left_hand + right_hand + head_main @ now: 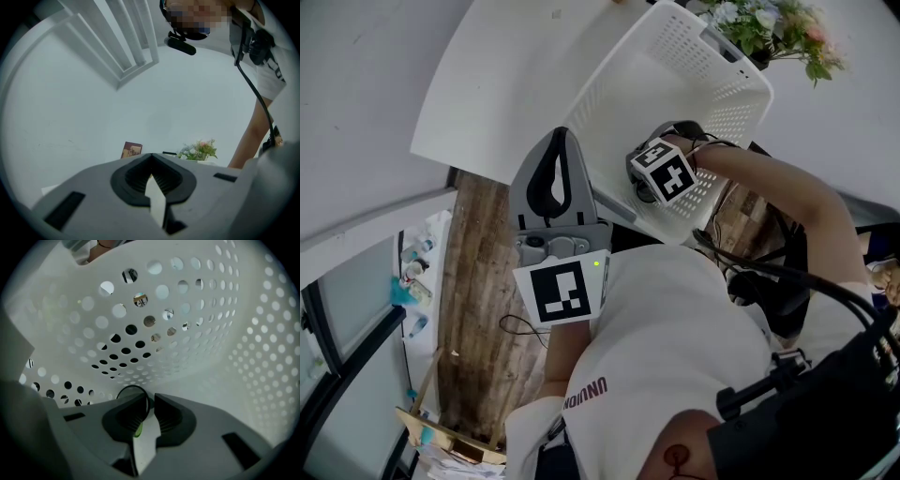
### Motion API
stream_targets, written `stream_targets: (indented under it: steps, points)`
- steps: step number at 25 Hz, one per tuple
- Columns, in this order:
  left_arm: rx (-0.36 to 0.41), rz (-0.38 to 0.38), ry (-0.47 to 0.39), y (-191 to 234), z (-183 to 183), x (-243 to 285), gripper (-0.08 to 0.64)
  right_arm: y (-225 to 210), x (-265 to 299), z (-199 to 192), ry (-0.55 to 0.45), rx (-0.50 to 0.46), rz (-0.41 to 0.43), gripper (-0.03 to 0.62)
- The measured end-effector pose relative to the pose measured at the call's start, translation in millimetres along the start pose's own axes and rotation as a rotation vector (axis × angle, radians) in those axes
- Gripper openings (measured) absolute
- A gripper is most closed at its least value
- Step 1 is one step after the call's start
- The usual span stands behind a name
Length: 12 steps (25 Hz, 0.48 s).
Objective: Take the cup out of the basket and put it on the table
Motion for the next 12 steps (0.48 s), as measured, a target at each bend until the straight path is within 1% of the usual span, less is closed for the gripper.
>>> stream_targets:
  steps: [10, 12]
  points:
    - [-0.004, -0.003, -0.001, -1.2, 0.3, -0.8, 0.012, -2.7, -1.8, -1.6, 0.013, -0.010, -0.023, 0.054]
    - [0.007, -0.006, -0.010, -1.8, 0.8, -0.1, 0.012, -3.7, -3.2, -2.7, 0.011, -0.006, -0.027, 0.054]
Point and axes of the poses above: the fingertips, and each gripper's own axes: x forward along the fingers, y to its left, z out of its top, the point moved 8 cm from there along -x, backward along the fingers, and after that the axes turned 3 degrees about -y, right-handed, at the moved point
